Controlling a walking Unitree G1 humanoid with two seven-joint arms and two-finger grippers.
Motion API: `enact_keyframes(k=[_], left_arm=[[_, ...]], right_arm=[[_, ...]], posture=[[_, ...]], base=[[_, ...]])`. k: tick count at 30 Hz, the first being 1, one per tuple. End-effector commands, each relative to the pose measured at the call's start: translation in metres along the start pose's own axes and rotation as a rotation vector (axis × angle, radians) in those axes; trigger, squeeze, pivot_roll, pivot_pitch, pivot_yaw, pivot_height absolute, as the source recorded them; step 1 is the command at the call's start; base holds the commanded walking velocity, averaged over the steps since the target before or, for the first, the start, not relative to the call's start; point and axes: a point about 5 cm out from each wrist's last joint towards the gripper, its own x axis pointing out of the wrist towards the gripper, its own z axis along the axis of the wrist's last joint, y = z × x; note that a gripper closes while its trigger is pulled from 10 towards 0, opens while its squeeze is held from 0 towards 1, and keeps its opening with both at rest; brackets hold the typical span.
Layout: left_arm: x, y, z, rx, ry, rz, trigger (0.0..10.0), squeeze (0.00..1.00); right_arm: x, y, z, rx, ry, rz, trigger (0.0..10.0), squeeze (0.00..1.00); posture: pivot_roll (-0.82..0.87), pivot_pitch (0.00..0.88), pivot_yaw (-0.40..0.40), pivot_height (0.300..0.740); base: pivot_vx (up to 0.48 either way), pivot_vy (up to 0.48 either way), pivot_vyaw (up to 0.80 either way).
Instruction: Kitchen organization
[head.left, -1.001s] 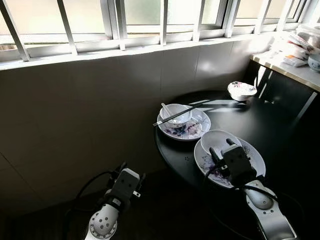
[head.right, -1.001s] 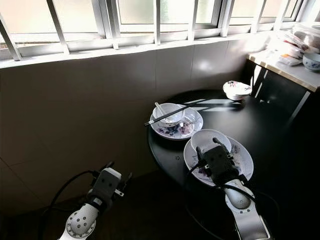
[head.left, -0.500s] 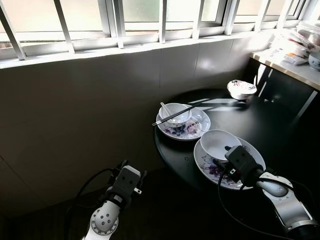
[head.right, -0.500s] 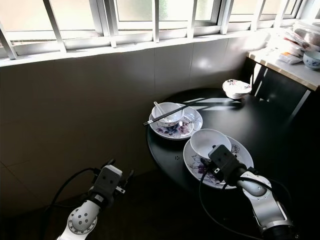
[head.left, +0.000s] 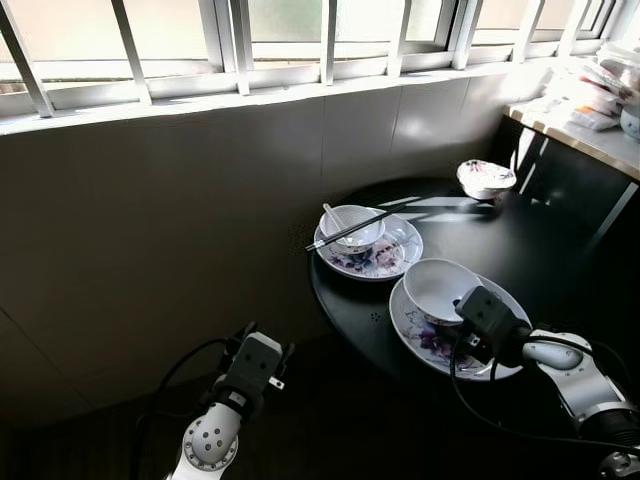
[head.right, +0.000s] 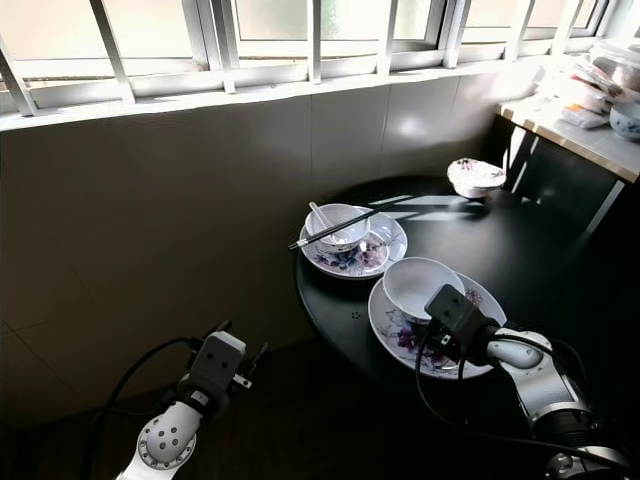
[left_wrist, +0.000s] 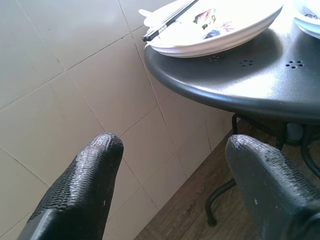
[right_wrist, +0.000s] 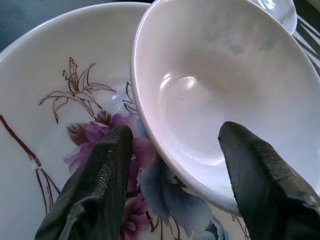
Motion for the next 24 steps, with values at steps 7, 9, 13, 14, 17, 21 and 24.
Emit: enact_keyframes(k=[7, 9, 13, 14, 17, 21, 24], left_arm=[[0.002, -0.001, -0.001, -0.009, 0.008, 0.002, 10.0, 0.0], [0.002, -0.001, -0.001, -0.011, 0.008, 0.002, 10.0, 0.0], [0.002, -0.002, -0.001, -0.015, 0.007, 0.0, 10.0, 0.0], [0.002, -0.002, -0.001, -0.016, 0.007, 0.0, 10.0, 0.0], [0.002, -0.002, -0.001, -0.018, 0.007, 0.0, 10.0, 0.0], [0.002, -0.003, -0.001, -0.023, 0.007, 0.0, 10.0, 0.0], [0.002, -0.003, 0.0, -0.027, 0.005, -0.001, 10.0, 0.0]], right_arm=[[0.001, -0.005, -0.004, -0.044, 0.029, 0.015, 0.0, 0.0], [0.0, -0.008, -0.005, -0.058, 0.043, -0.006, 0.0, 0.0], [0.0, -0.011, -0.005, -0.163, 0.065, -0.042, 0.0, 0.0], [0.0, -0.011, -0.004, -0.176, 0.065, -0.047, 0.0, 0.0], [0.001, -0.01, -0.002, -0.223, 0.059, -0.052, 0.0, 0.0], [0.005, -0.007, 0.006, -0.295, 0.026, -0.067, 0.0, 0.0], [0.008, -0.005, 0.014, -0.334, -0.017, -0.122, 0.0, 0.0]], posture=[[0.02, 0.0, -0.045, 0.74], [0.02, 0.0, -0.045, 0.74], [0.02, 0.0, -0.045, 0.74], [0.02, 0.0, -0.046, 0.74], [0.02, 0.0, -0.046, 0.74], [0.02, 0.0, -0.046, 0.74], [0.02, 0.0, -0.048, 0.74]], base=[[0.0, 0.0, 0.0], [0.0, 0.0, 0.0], [0.0, 0.0, 0.0], [0.0, 0.0, 0.0], [0.0, 0.0, 0.0], [0.0, 0.0, 0.0], [0.0, 0.0, 0.0]])
